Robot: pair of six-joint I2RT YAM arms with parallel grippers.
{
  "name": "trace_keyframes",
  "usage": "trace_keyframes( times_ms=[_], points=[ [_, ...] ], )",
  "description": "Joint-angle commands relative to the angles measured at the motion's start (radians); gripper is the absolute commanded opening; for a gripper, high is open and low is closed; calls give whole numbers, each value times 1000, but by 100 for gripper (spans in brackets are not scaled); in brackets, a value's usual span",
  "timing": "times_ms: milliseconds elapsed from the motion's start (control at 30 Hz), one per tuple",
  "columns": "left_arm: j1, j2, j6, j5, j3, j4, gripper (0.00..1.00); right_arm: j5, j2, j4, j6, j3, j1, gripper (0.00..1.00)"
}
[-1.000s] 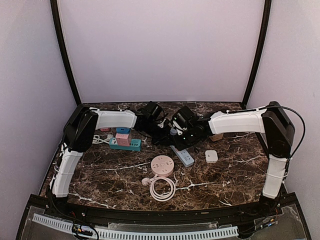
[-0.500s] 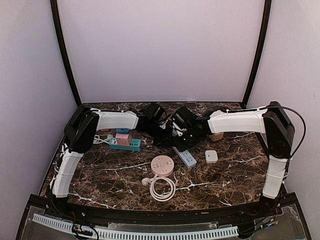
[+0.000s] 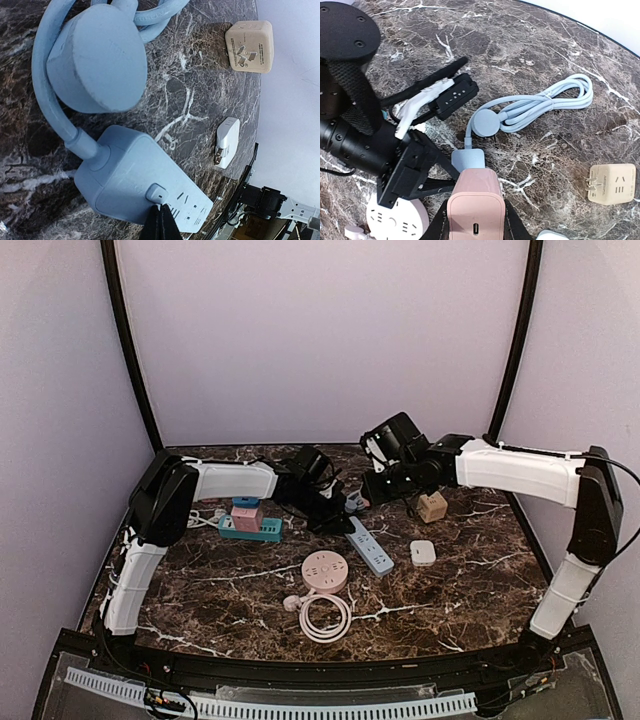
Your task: Pull the plug off the socket
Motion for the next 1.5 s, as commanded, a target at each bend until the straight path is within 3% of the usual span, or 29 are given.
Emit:
trace_keyframes(
  times_ms=[0, 167, 333, 500, 667, 1167, 1467],
  points=[
    [-3, 145, 17, -180, -79, -255, 0, -10, 9, 4, 16, -6, -11, 6],
    [-4, 125, 32, -169, -43, -272, 0, -84, -38, 34, 44, -84, -110, 6],
    [-7, 68, 51, -137, 63, -296, 0, -280, -54, 143, 77, -180, -207, 6],
    [-10, 12, 75, -104, 189, -317, 0, -407, -28, 228, 121, -237, -252, 7],
    [-12, -66, 88, -71, 212, -310, 0, -497, 8, 309, 157, -279, -297, 8],
    [-7, -394, 113, -158, -41, -252, 0, -562, 107, 398, 205, -319, -321, 18],
    [22, -529, 134, -290, -180, -252, 1, -550, 117, 373, 212, -328, -327, 34]
  ],
)
